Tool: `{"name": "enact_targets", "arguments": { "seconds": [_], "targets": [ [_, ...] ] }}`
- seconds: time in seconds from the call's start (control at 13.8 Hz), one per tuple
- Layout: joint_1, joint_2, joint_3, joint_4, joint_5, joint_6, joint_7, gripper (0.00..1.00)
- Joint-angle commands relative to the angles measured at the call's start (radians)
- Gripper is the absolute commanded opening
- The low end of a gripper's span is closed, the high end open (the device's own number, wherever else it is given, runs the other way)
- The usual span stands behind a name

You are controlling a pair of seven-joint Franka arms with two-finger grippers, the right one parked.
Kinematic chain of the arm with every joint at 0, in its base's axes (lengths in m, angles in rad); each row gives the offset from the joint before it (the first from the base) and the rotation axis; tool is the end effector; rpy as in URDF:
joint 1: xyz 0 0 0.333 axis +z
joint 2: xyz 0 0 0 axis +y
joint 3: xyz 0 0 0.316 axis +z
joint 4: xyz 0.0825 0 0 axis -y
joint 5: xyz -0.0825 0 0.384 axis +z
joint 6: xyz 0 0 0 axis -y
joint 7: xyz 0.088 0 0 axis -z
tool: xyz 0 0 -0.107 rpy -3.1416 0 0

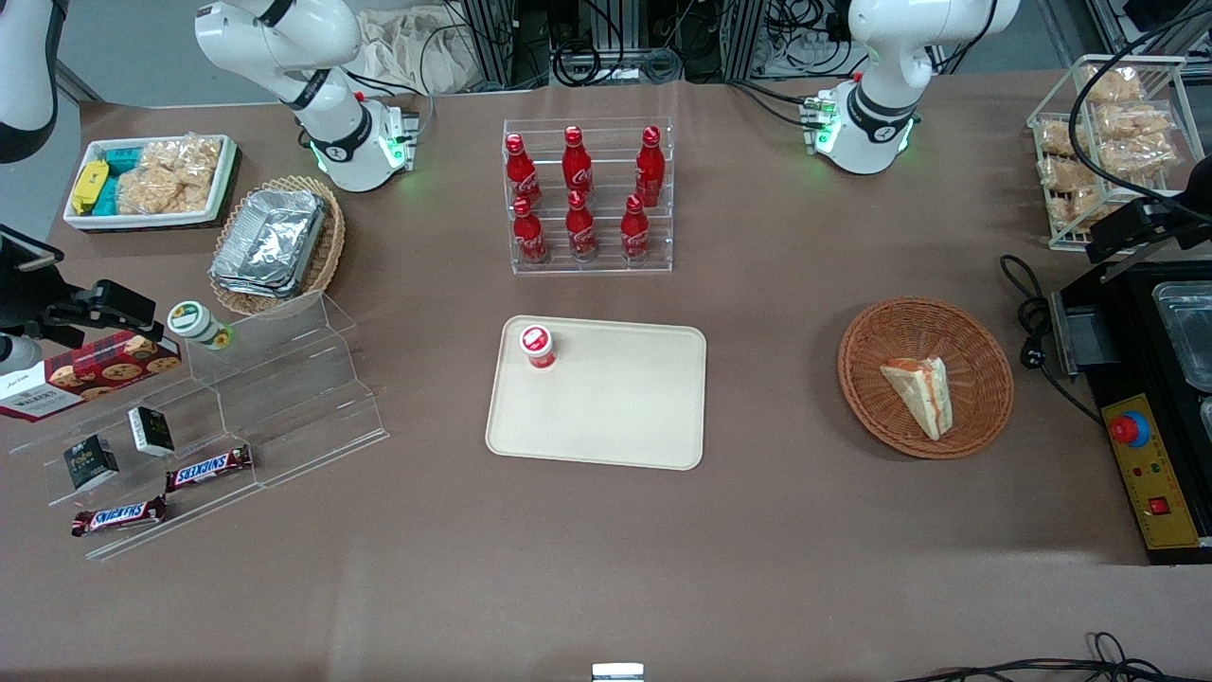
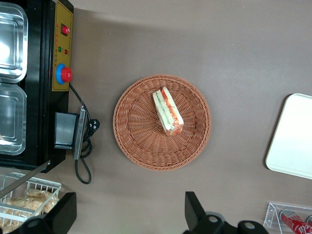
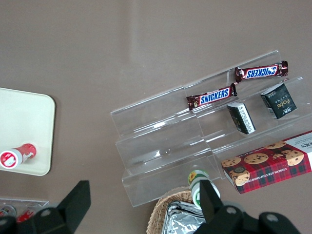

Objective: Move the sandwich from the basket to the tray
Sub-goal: 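Move the left gripper down over the sandwich in the wicker basket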

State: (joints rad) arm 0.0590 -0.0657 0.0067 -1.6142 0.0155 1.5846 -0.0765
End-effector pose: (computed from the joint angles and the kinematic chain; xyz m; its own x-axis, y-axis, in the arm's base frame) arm 0.5342 0.0369 0.6410 0.9892 0.1415 0.0371 0.1420 -0.9898 -0.0122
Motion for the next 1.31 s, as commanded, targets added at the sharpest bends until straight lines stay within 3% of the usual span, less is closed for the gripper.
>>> {"name": "enact_targets", "arguments": {
  "seconds": [0.0, 0.51, 0.65, 1.23],
  "targets": [
    [0.002, -0.008, 0.002, -0.009, -0.011, 0.015, 0.018, 1.0],
    [-0.001, 0.069, 0.002, -0.01, -0.006, 0.046, -0.046, 1.0],
    [-0.01, 0.124, -0.001, -0.019, -0.008, 0.098, -0.168, 1.0],
    [-0.031, 0.263, -0.019, -0.191, -0.029, 0.389, -0.35, 1.0]
  ]
}}
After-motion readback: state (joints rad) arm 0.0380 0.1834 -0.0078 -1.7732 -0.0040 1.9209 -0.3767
